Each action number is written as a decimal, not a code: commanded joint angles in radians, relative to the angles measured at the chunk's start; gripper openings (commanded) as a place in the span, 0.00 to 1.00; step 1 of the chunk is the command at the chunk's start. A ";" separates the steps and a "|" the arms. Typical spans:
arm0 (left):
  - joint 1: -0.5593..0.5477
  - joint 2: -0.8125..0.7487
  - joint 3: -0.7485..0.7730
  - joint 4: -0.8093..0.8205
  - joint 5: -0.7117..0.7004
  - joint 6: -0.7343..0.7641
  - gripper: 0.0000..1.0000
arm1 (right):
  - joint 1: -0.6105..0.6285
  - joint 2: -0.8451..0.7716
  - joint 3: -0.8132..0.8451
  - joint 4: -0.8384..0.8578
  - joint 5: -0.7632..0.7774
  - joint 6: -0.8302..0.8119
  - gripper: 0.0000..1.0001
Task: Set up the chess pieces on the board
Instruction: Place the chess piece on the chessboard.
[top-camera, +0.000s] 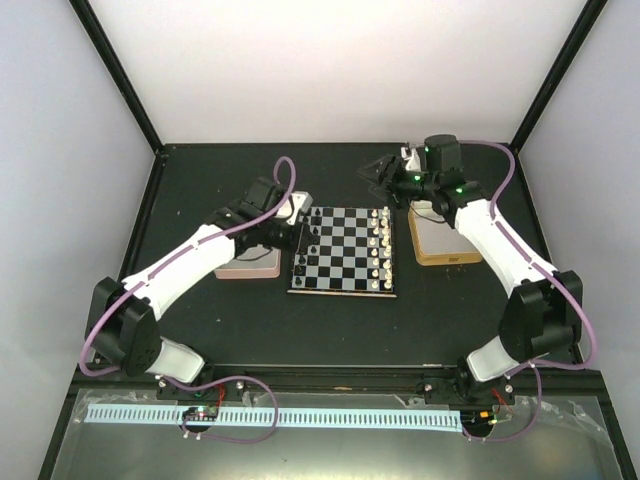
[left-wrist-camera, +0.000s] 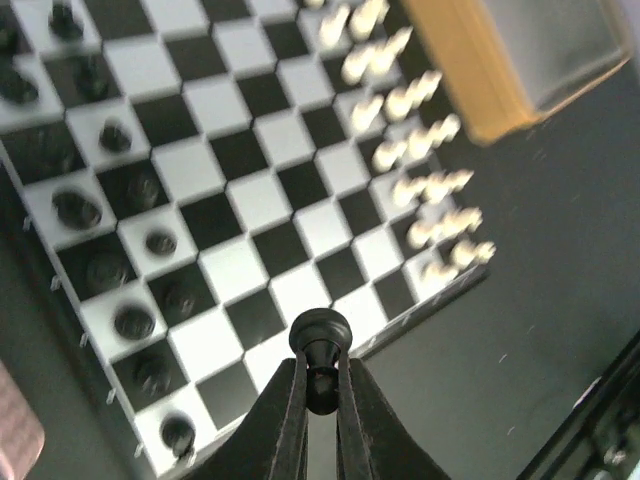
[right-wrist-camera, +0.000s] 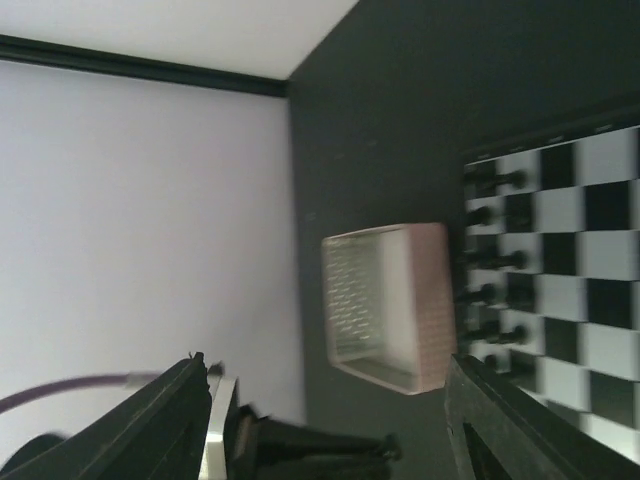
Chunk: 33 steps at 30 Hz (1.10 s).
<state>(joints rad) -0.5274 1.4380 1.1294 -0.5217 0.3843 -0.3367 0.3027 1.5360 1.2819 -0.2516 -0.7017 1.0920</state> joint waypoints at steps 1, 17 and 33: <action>-0.067 0.015 0.026 -0.260 -0.178 0.066 0.02 | -0.002 -0.023 0.052 -0.327 0.231 -0.274 0.65; -0.177 0.293 0.130 -0.344 -0.274 0.069 0.02 | -0.002 -0.032 0.041 -0.398 0.299 -0.339 0.65; -0.177 0.405 0.211 -0.372 -0.330 0.067 0.02 | -0.008 -0.084 0.048 -0.447 0.453 -0.331 0.65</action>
<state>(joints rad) -0.7017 1.8278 1.2915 -0.8616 0.0849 -0.2802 0.3012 1.5059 1.3178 -0.6765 -0.3397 0.7643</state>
